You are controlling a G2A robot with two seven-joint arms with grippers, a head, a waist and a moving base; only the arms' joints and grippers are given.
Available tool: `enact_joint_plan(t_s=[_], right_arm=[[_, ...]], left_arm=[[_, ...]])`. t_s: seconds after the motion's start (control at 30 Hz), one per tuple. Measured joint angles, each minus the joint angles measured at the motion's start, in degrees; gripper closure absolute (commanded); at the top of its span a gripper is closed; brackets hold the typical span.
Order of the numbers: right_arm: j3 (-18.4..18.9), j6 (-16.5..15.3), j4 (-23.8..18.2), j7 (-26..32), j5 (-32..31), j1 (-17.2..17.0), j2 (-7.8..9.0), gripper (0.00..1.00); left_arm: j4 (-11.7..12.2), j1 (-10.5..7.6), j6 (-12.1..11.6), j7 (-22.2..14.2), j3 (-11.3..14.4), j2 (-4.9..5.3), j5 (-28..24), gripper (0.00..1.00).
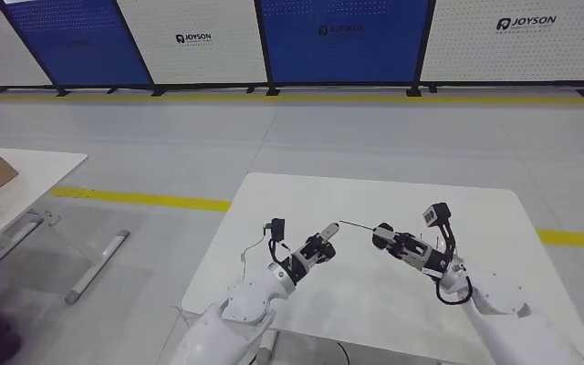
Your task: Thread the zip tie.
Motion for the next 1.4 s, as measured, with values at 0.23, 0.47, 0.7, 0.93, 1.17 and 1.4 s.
enact_joint_plan(t_s=[0.23,0.47,0.7,0.93,1.17,1.4], right_arm=[[-0.14,0.00,0.21,0.42,0.19,0.04,-0.08,1.00],[-0.14,0.00,0.22,0.42,0.19,0.04,-0.08,1.00],[-0.14,0.00,0.22,0.42,0.19,0.04,-0.08,1.00],[-0.17,1.19,0.04,-0.46,-1.04,-0.52,-0.12,1.00],[-2.02,3.90,0.24,-0.44,-2.41,-0.13,-1.06,1.00],[-2.01,3.84,0.26,-0.40,-2.31,-0.12,-1.07,1.00]], left_arm=[[1.28,-0.99,0.12,0.27,1.00,-0.20,0.36,0.00],[1.16,-1.28,-0.19,0.70,2.21,-0.46,0.30,0.00],[1.53,-4.06,-2.04,3.67,4.47,-1.56,-5.13,0.00],[1.54,-4.03,-2.01,3.65,4.47,-1.55,-5.05,0.00],[1.54,-4.04,-2.01,3.65,4.47,-1.55,-5.05,0.00],[1.64,-4.06,-1.99,3.96,4.57,-1.60,-4.96,0.00]])
